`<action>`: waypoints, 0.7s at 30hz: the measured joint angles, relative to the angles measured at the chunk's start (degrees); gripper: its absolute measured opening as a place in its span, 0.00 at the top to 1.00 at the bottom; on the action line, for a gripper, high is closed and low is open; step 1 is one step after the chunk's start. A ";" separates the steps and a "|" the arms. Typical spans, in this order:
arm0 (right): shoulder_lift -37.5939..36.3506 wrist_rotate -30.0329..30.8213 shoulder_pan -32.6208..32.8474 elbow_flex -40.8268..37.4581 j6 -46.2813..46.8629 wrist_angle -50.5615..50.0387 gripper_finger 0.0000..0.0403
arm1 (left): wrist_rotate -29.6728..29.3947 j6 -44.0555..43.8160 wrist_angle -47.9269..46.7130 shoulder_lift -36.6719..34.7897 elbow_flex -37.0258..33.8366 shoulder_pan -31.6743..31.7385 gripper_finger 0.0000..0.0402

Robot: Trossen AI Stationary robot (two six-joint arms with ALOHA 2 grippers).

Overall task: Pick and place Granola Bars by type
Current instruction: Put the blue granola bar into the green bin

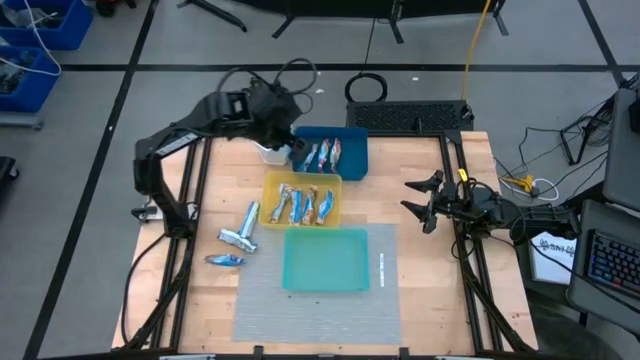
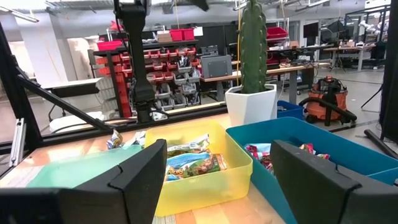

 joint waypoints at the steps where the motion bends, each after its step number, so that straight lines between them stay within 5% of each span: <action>1: -0.02 0.00 0.00 0.01 0.00 0.02 0.31 | -0.02 -0.45 -1.11 -0.71 -0.02 -0.26 0.19; 12: 0.00 0.00 0.00 0.01 0.00 -0.02 0.31 | -2.18 -0.85 -10.01 -7.74 -1.57 -3.31 0.19; 21: 0.00 0.00 -0.01 0.01 -0.02 -0.02 0.31 | -1.48 -1.20 -9.69 -17.52 -14.01 -6.02 0.19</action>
